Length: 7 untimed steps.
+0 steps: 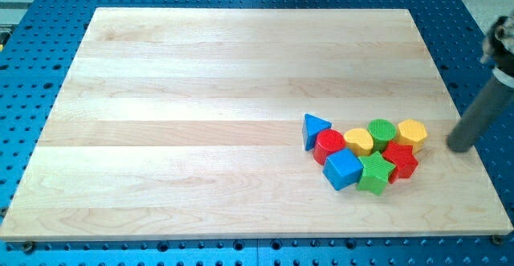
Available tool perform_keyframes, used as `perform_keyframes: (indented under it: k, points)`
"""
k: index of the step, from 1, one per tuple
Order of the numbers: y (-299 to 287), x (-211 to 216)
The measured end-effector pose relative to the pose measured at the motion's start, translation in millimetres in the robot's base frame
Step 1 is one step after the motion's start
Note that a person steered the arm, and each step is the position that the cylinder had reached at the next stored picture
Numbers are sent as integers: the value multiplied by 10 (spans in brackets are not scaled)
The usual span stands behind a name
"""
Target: Adjust the group of blocks
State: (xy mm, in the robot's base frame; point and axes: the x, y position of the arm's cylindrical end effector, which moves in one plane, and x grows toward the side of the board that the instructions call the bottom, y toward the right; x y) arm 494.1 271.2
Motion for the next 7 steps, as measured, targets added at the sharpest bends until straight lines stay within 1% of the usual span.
perform_keyframes:
  k: [2,3,4,5,6,7]
  points:
    - [-605,-310]
    - [-504,-307]
    - [-398,-34]
    - [-495,194]
    - [-425,489]
    - [-657,496]
